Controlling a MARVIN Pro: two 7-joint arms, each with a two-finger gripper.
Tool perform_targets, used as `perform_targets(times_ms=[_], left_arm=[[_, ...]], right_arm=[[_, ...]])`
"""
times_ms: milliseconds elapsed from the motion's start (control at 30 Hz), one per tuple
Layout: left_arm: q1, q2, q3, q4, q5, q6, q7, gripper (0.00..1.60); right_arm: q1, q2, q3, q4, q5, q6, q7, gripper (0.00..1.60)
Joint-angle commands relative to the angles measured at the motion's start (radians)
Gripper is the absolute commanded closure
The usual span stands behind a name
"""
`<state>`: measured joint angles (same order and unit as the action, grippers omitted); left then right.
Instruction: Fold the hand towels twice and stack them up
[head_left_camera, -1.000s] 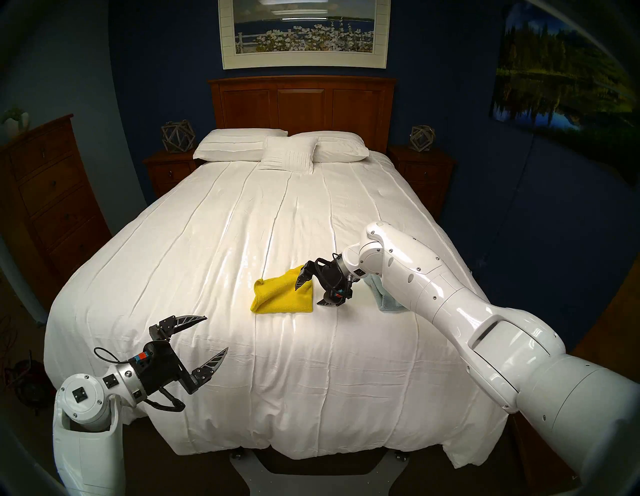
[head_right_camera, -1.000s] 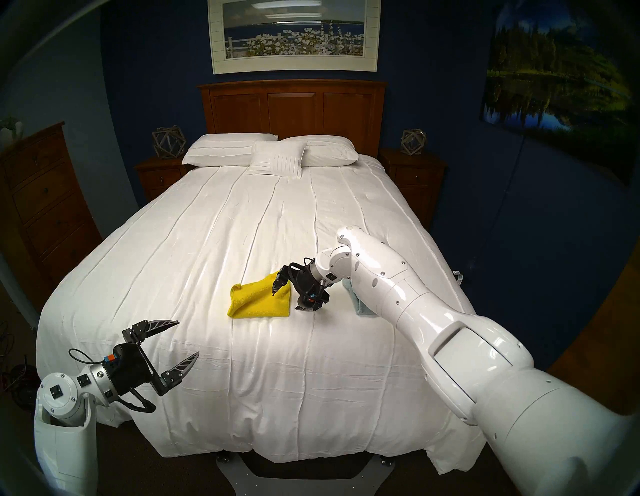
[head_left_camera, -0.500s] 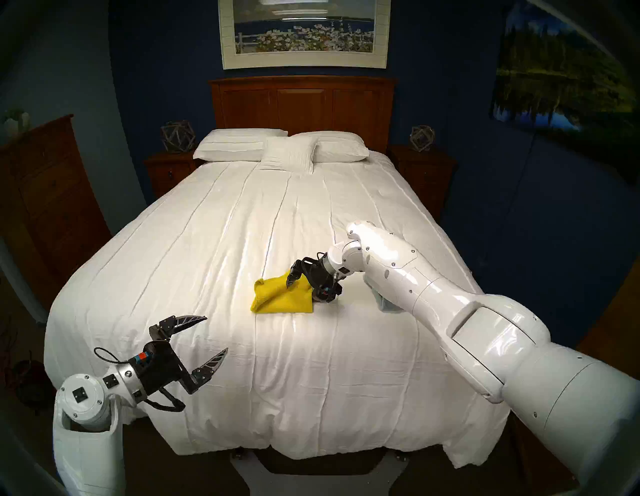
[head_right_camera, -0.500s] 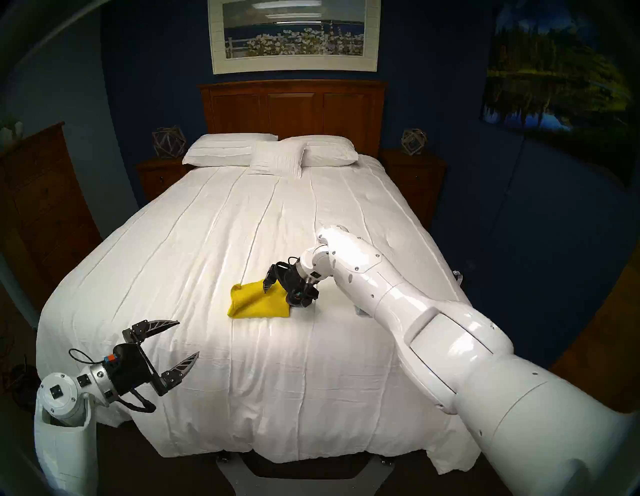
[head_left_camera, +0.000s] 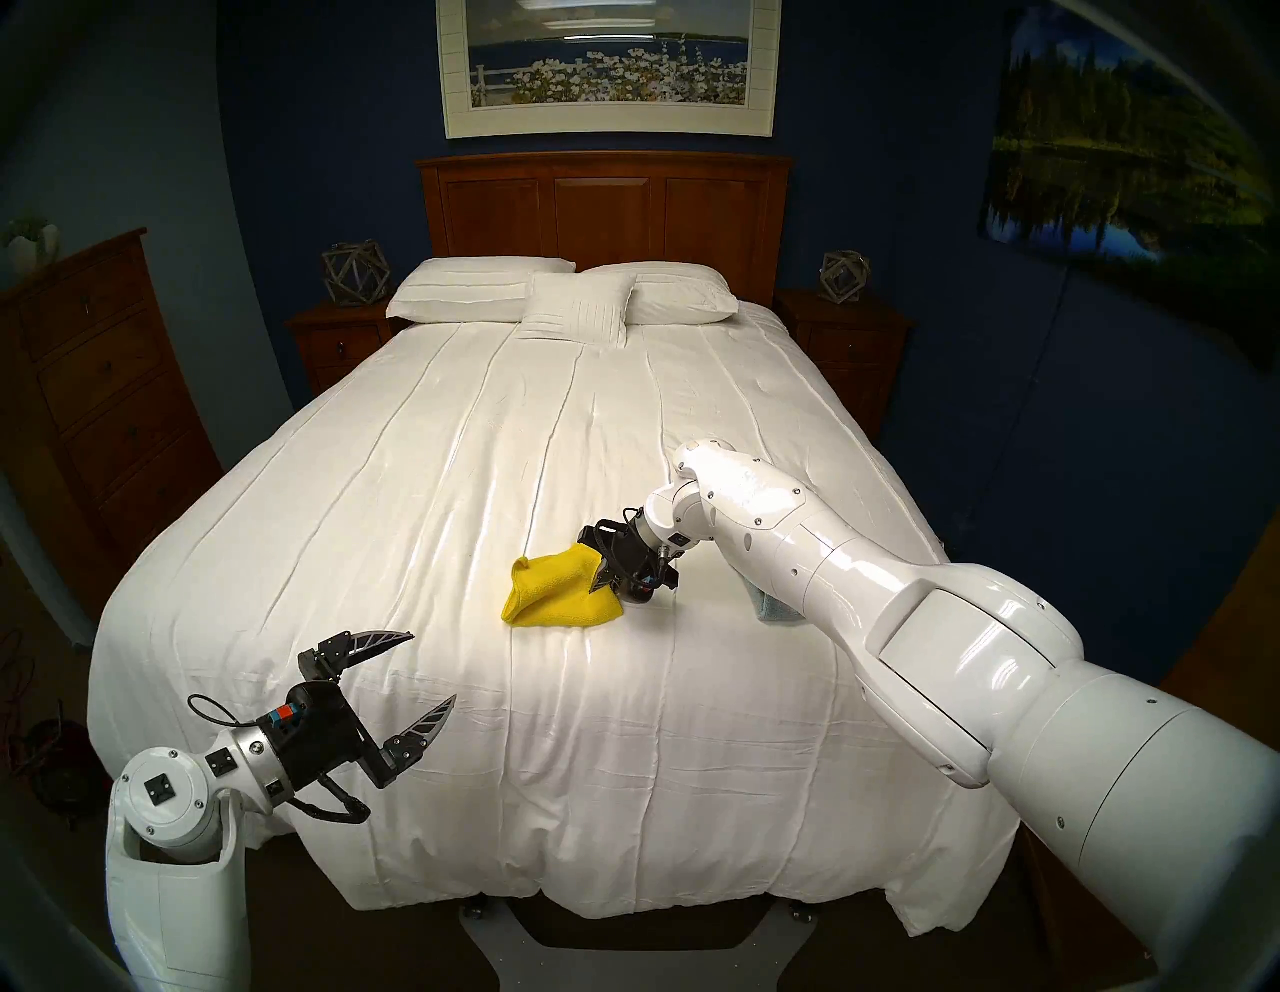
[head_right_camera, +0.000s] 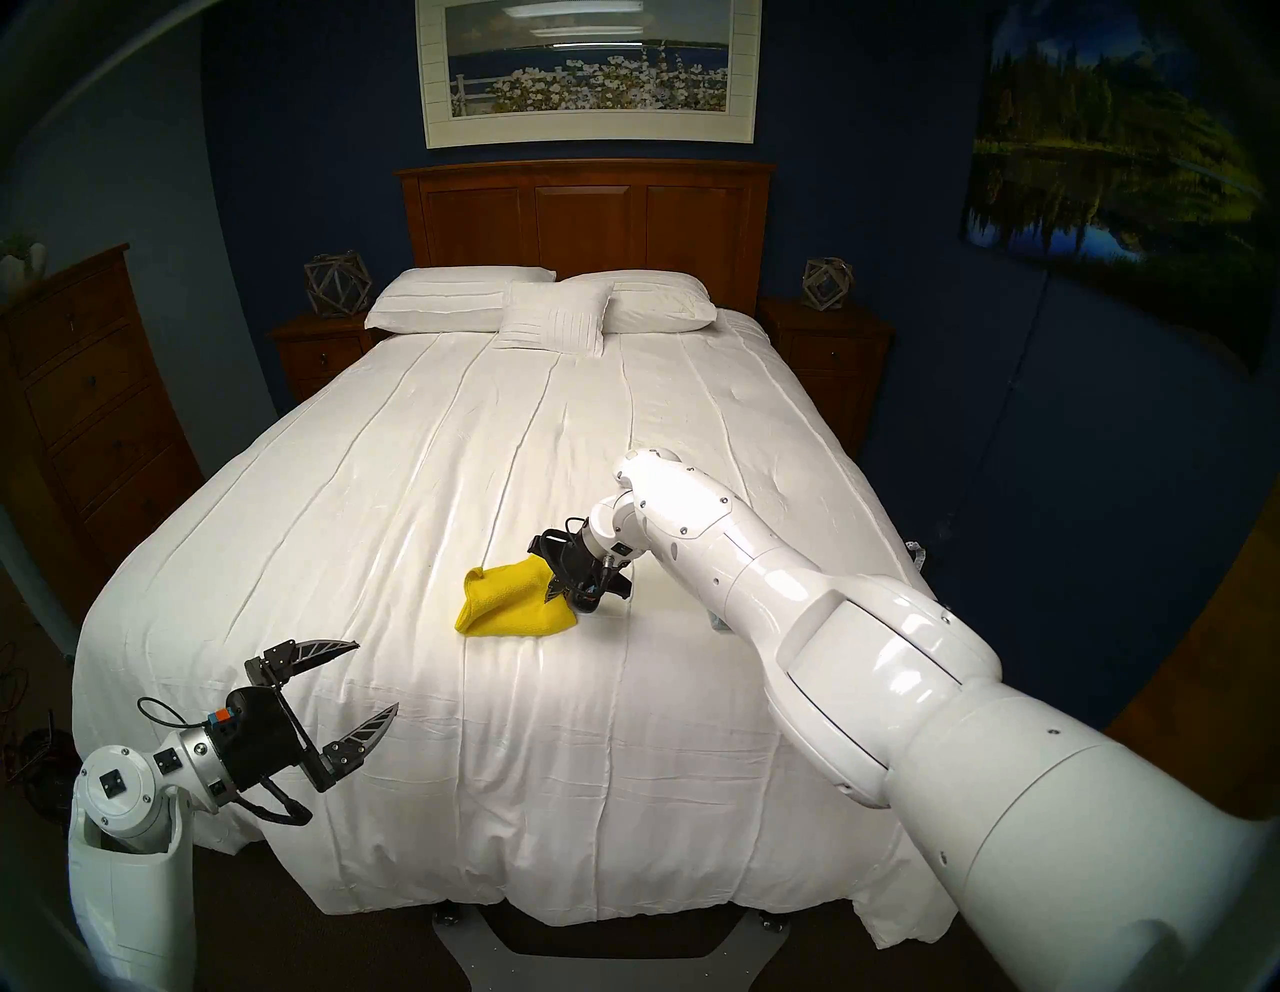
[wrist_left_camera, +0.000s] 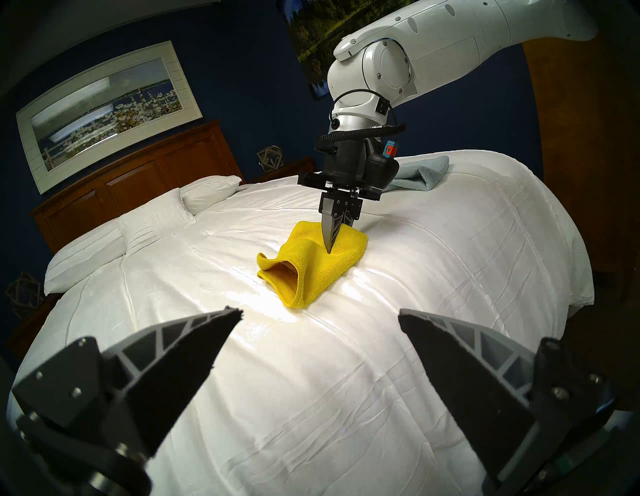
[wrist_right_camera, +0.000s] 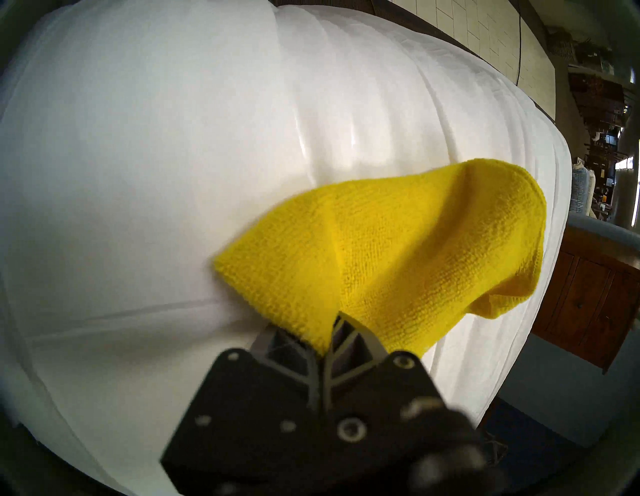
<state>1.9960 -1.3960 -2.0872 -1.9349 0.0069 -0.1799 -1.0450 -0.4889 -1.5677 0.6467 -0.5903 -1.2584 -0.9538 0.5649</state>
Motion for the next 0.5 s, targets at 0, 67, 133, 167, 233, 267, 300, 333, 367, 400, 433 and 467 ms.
perform_targets(times_ms=[0, 67, 133, 167, 233, 267, 300, 333, 367, 400, 433, 467], left_arm=[[0.001, -0.002, -0.001, -0.014, -0.006, 0.000, -0.002, 0.00], [0.001, -0.002, -0.001, -0.014, -0.006, 0.000, -0.002, 0.00], [0.000, -0.001, -0.001, -0.013, -0.005, -0.001, -0.002, 0.00], [0.001, -0.002, -0.001, -0.013, -0.006, -0.001, -0.002, 0.00], [0.000, -0.001, -0.001, -0.013, -0.005, -0.001, -0.002, 0.00], [0.000, -0.001, -0.001, -0.013, -0.005, -0.001, -0.002, 0.00], [0.000, -0.001, -0.001, -0.013, -0.005, -0.001, -0.002, 0.00], [0.000, -0.001, -0.001, -0.013, -0.005, -0.001, -0.002, 0.00], [0.000, -0.001, -0.001, -0.013, -0.005, -0.001, -0.002, 0.00], [0.000, -0.001, 0.000, -0.013, -0.005, -0.001, -0.002, 0.00], [0.000, -0.001, 0.000, -0.013, -0.005, -0.001, -0.002, 0.00], [0.000, -0.001, 0.000, -0.012, -0.005, -0.001, -0.002, 0.00]], right_arm=[[0.050, 0.072, 0.002, -0.102, -0.004, -0.006, -0.049, 1.60], [0.056, 0.099, 0.011, -0.131, 0.000, -0.006, -0.051, 1.60], [0.061, 0.123, 0.020, -0.155, 0.010, -0.006, -0.061, 1.60], [0.058, 0.142, 0.022, -0.183, 0.015, -0.006, -0.061, 1.60], [0.061, 0.165, 0.021, -0.205, 0.017, -0.006, -0.060, 1.60], [0.058, 0.181, 0.027, -0.221, 0.029, -0.006, -0.065, 1.60], [0.054, 0.197, 0.026, -0.240, 0.035, -0.006, -0.064, 1.60], [0.053, 0.202, 0.030, -0.242, 0.032, -0.006, -0.056, 1.60], [0.046, 0.227, 0.025, -0.269, 0.047, -0.006, -0.059, 1.60], [0.041, 0.237, 0.037, -0.281, 0.053, -0.006, -0.056, 1.60], [0.040, 0.242, 0.045, -0.286, 0.051, -0.006, -0.049, 1.60], [0.034, 0.259, 0.058, -0.306, 0.062, -0.006, -0.047, 1.60]])
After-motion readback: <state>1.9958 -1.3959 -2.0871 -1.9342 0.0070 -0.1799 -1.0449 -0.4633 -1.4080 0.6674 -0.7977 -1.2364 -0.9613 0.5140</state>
